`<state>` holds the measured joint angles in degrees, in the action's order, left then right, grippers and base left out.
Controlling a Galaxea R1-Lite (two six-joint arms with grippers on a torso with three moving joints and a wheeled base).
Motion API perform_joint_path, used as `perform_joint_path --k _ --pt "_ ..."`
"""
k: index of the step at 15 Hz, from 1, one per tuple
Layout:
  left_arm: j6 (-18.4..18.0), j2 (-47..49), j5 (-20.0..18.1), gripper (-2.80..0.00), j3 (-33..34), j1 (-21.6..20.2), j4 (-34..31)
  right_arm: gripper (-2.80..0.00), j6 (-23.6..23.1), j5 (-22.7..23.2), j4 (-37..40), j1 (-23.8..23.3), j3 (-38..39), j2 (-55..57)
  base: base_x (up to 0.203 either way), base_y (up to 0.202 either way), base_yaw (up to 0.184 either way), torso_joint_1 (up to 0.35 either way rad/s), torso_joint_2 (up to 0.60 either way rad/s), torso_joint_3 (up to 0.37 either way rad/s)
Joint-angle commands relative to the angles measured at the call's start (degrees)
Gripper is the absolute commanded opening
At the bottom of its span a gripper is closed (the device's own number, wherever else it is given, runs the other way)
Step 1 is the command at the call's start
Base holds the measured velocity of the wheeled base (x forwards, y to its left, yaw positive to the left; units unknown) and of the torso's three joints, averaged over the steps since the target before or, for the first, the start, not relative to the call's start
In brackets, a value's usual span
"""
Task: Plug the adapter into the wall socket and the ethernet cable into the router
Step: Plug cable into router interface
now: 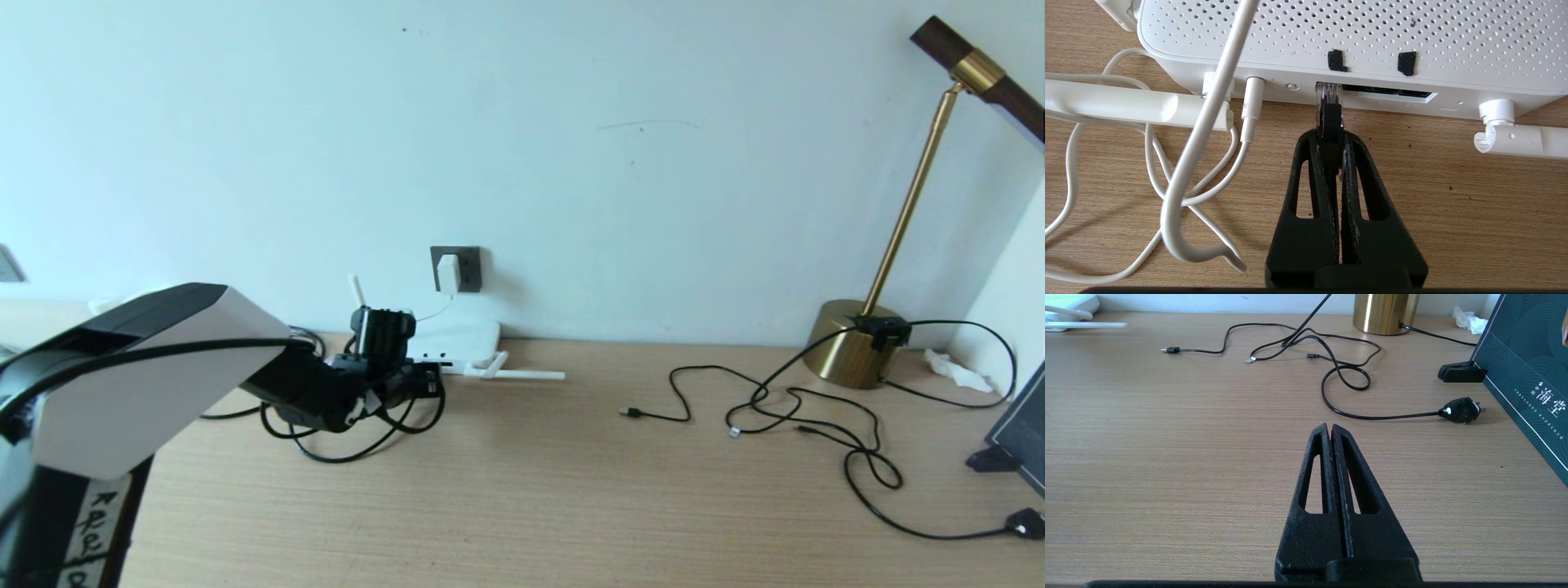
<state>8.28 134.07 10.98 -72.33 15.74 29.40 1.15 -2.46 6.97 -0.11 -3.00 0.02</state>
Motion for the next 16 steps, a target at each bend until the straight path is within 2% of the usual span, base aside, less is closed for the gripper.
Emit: perform_joint_path --k 1,16 --pt "0.07 -0.04 0.09 -2.8 -0.01 0.08 0.13 -2.8 0.0 0.0 0.06 0.02 0.01 0.06 0.0 0.0 0.0 0.0 0.0 0.0" --pt "0.07 -0.57 0.18 -2.8 0.43 0.12 0.13 -2.8 0.0 0.0 -0.01 0.02 0.01 0.06 0.0 0.0 0.0 0.0 0.0 0.0"
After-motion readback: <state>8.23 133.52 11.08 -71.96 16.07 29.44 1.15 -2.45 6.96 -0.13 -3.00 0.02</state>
